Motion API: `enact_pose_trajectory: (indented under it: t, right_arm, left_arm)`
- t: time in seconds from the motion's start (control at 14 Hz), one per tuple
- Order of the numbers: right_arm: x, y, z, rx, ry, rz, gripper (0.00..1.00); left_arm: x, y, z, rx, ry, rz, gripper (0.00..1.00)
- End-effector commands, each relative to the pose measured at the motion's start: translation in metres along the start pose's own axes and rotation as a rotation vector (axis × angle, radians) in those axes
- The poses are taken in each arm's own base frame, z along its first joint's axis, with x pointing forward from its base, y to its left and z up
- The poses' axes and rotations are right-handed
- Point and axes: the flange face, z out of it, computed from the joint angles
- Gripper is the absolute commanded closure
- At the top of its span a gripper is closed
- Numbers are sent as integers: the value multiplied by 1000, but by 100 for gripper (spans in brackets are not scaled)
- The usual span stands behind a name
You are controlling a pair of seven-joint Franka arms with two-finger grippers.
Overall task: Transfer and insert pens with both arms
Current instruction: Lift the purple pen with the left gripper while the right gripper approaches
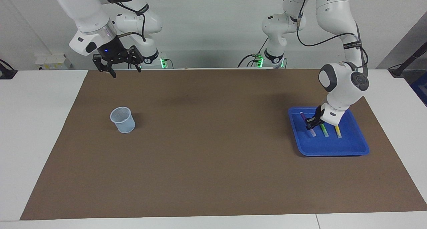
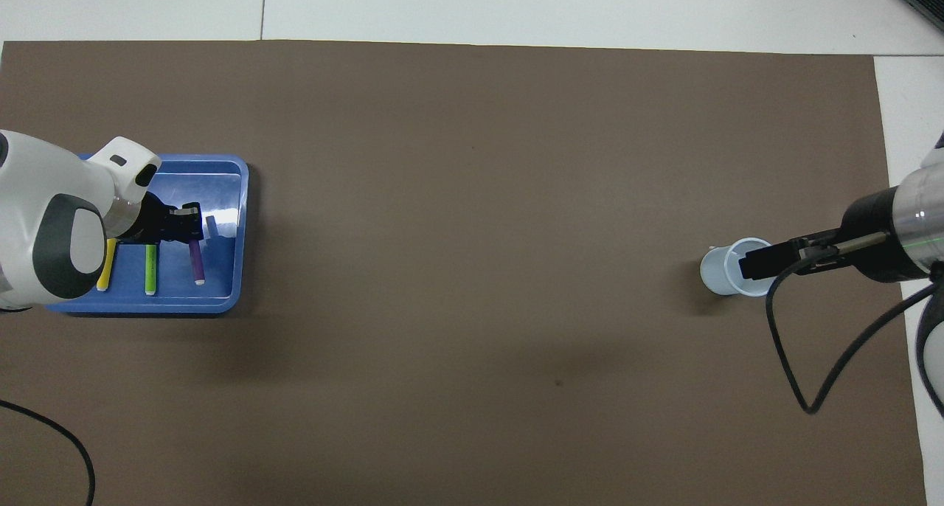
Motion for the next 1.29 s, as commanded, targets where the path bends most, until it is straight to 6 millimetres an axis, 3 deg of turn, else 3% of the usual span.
enact_pose_trajectory:
  t: [0.0, 0.43, 0.64, 0.86, 1.22]
  right_arm:
    - [-9, -15, 3, 16, 3, -62, 0]
    - [8, -62, 1, 7, 131, -178, 0]
    - [17, -87, 22, 15, 176, -201, 0]
    - [15, -100, 34, 156, 144, -31, 0]
    - [9, -152, 42, 331, 77, 311, 0]
  left_arm:
    - [-6, 19, -28, -31, -23, -99, 100]
    - [-42, 92, -76, -149, -34, -395, 100]
    - [-60, 121, -92, -207, -62, -539, 100]
    - [-77, 139, -104, -275, -139, -628, 100]
    - [-106, 152, -113, -367, -295, -746, 100]
